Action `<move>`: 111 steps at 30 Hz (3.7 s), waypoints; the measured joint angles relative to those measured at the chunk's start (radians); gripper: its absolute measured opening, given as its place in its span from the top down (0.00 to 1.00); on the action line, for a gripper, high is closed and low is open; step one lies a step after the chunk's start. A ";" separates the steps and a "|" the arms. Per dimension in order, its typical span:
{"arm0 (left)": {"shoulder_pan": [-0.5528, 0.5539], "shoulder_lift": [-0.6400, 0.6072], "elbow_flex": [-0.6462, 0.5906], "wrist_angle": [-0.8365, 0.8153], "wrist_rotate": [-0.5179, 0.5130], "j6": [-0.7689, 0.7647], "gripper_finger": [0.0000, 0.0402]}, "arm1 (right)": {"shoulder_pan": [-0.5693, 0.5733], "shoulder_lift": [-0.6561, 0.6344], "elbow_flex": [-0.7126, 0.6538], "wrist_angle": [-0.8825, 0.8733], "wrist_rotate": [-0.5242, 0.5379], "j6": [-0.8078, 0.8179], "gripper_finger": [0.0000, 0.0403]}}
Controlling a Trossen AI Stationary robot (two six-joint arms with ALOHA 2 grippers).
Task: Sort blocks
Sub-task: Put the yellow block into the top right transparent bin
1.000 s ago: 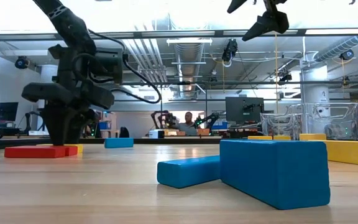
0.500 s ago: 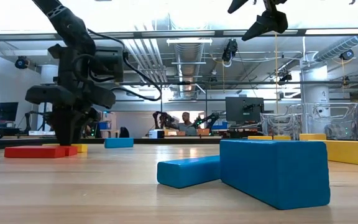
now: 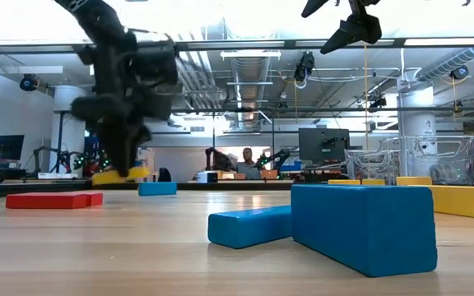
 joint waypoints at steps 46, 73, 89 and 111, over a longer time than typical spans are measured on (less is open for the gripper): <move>-0.050 0.259 0.915 -0.106 -0.072 0.000 0.78 | -0.149 0.150 0.106 0.151 -0.020 0.297 0.03; -0.068 0.335 1.020 -0.131 -0.083 0.008 0.78 | -0.151 0.182 0.111 0.142 -0.089 0.289 0.51; -0.068 0.335 1.042 -0.131 -0.101 0.022 0.68 | -0.151 0.181 0.117 0.134 -0.091 0.286 0.87; -0.067 0.332 1.046 -0.288 -0.117 0.007 0.60 | -0.557 0.174 0.234 -0.606 0.030 0.113 0.86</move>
